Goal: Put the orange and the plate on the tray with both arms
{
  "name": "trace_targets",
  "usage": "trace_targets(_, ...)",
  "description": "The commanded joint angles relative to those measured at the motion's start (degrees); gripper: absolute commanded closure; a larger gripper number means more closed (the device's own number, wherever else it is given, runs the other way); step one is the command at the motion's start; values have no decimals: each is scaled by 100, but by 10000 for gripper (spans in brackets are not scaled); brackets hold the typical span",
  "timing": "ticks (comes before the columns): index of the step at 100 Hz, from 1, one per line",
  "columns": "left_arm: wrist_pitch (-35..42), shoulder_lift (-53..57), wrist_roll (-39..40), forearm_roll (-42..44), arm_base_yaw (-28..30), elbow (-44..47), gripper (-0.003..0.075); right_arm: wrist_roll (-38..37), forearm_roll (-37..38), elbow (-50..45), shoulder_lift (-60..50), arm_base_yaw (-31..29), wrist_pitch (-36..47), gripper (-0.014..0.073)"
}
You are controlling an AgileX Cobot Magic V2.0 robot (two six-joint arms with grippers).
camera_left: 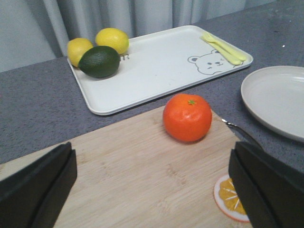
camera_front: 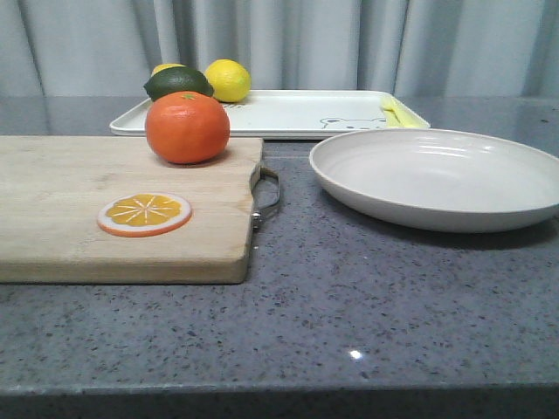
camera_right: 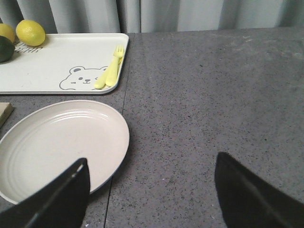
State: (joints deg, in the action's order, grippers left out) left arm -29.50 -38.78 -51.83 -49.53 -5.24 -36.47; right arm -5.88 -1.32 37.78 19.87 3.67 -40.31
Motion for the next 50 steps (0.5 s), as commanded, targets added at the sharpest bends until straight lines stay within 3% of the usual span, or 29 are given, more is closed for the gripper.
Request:
trace_targets(1, 418, -506, -942, -1186, -47, -303, 92, 52, -6, 196, 104, 19, 423, 41)
trace_targets(20, 456, -1697, -2577, -2457, -534, -712, 92, 52, -6, 196, 104, 19, 423, 41)
trace_targets(50, 1553, -3504, -2831, -2498, -1711, -1622, 91, 52, -6, 196, 104, 19, 418, 41)
